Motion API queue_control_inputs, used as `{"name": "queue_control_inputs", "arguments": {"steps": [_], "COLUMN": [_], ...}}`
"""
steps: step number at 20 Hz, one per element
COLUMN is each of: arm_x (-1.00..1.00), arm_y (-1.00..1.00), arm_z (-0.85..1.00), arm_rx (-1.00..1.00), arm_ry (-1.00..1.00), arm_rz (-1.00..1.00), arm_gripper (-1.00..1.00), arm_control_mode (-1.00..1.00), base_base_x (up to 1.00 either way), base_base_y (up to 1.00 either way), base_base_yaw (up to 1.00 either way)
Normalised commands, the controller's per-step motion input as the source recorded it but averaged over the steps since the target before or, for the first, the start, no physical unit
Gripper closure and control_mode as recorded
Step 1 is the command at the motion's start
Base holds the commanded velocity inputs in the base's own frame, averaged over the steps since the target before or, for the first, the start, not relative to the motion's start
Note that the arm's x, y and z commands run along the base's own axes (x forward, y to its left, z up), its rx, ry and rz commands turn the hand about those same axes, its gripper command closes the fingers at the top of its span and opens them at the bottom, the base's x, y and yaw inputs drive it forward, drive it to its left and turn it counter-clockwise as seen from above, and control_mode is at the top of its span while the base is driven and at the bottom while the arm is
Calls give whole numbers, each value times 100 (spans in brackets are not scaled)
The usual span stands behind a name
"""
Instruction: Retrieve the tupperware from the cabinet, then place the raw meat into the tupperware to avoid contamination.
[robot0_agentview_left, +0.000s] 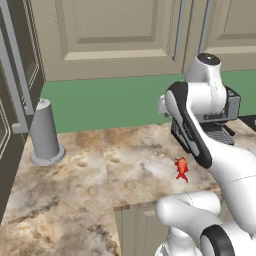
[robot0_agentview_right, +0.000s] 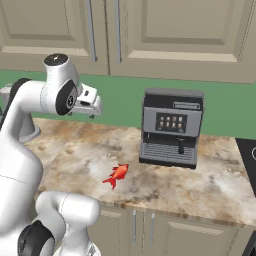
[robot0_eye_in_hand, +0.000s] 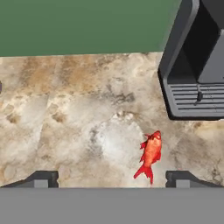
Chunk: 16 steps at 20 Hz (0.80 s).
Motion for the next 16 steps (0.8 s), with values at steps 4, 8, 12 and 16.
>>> {"name": "queue_control_inputs", "arguments": {"steps": [4, 8, 12, 16], "arm_x": [8, 2, 3, 26], "arm_y": [-3, -7, -9, -6], "arm_z": [83, 82, 73, 56], "arm_rx": [-1, 0, 0, 0], "arm_ry": [-16, -15, -16, -17], "arm_rz": [-10, -11, -11, -6], "arm_gripper": [-100, -100, -100, -100], "arm_control_mode": [-100, -100, -100, -100], "base_base_x": [0, 0, 0, 0], "base_base_y": [0, 0, 0, 0], "base_base_yaw": [0, 0, 0, 0]}}
